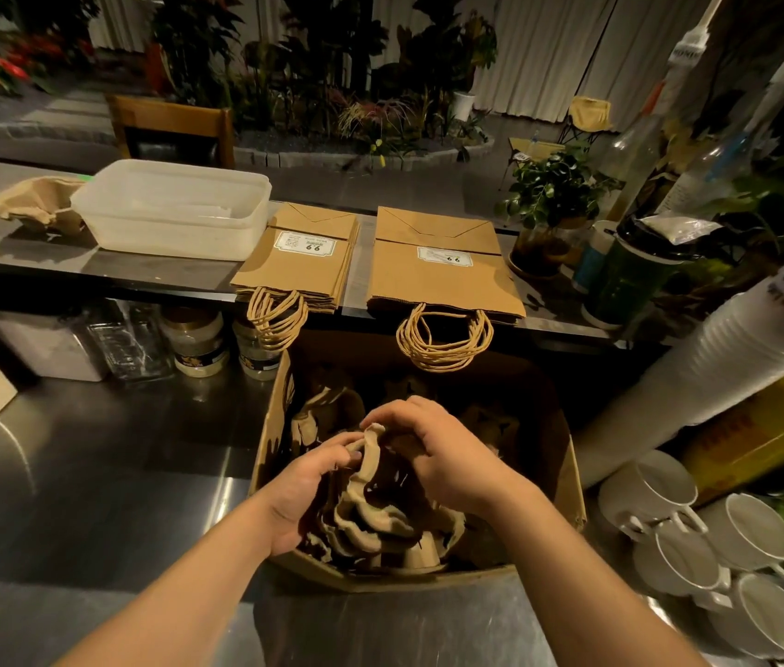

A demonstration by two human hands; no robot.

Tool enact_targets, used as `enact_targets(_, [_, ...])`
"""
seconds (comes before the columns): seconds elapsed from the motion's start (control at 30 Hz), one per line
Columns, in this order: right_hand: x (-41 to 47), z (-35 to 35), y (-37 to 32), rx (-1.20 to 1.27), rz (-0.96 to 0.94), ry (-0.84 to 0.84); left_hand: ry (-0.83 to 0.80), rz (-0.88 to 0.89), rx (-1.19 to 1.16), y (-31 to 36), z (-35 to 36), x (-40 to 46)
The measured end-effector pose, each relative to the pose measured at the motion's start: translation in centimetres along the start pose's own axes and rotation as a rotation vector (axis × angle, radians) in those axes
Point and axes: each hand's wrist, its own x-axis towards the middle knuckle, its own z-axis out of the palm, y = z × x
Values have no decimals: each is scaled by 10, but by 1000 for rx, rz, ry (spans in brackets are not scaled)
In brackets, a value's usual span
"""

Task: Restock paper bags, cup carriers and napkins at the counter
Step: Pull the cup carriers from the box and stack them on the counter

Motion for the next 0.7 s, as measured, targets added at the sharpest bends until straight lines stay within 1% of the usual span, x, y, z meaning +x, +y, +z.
enact_targets(0.13, [4, 2, -1, -59, -17, -74, -6, -2, -9, -3, -6, 3])
enact_targets(0.2, [6, 7, -1, -94, -20, -30, -31, -13, -33, -6, -9, 5])
enact_targets(0.27, [7, 16, 1, -129, -55, 53, -46, 18, -37, -6, -9, 5])
enact_targets(0.37, [8, 28, 2, -67, -72, 114, -56, 93, -10, -6, -8, 5])
enact_targets(0.53, [11, 47, 1, -66, -62, 208, -25, 129, -33, -8, -8, 5])
enact_targets(0.63, [15, 58, 2, -40, -4, 224, -30, 123, 0, -8, -7, 3])
enact_targets(0.7, [16, 61, 5, 6, 9, 183, -33, 104, 40, -6, -6, 2])
